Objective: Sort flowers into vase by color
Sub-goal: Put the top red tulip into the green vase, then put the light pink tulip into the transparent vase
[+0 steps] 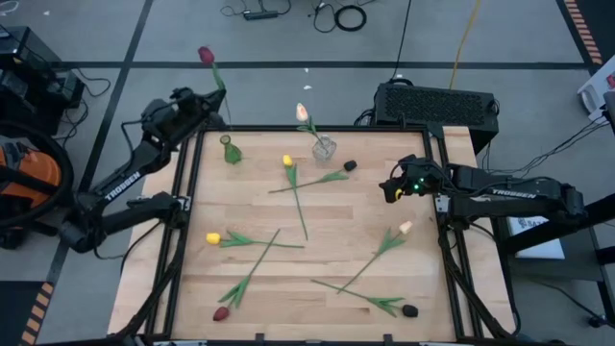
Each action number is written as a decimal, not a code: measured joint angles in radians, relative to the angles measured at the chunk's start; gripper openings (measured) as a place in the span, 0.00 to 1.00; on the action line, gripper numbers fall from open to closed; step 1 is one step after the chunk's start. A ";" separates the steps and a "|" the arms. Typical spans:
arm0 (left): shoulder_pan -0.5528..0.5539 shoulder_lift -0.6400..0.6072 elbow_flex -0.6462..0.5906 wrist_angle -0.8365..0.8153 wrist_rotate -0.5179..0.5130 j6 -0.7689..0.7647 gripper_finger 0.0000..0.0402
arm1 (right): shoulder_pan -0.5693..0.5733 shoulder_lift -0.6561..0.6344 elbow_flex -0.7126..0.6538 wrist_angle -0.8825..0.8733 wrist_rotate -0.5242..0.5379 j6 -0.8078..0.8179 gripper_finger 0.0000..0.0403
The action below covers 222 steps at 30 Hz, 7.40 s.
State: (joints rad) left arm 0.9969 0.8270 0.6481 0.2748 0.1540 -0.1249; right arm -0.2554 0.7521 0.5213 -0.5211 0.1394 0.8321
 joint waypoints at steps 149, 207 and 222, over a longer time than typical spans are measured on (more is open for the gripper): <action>-0.075 -0.168 0.181 -1.185 -0.064 -0.399 0.39 | 0.000 0.000 0.001 0.093 0.016 0.054 0.41; -1.145 0.249 0.179 -0.960 -0.499 -0.497 0.39 | 0.510 0.393 0.270 0.002 0.221 0.825 0.01; -1.148 0.249 0.179 -1.125 -0.438 -0.390 0.39 | 0.666 0.858 0.747 -0.713 0.034 1.243 0.01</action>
State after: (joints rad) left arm -0.1513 1.0756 0.8268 -0.8505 -0.2840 -0.5147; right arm 0.4109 1.6100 1.2678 -1.2340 0.1738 2.0754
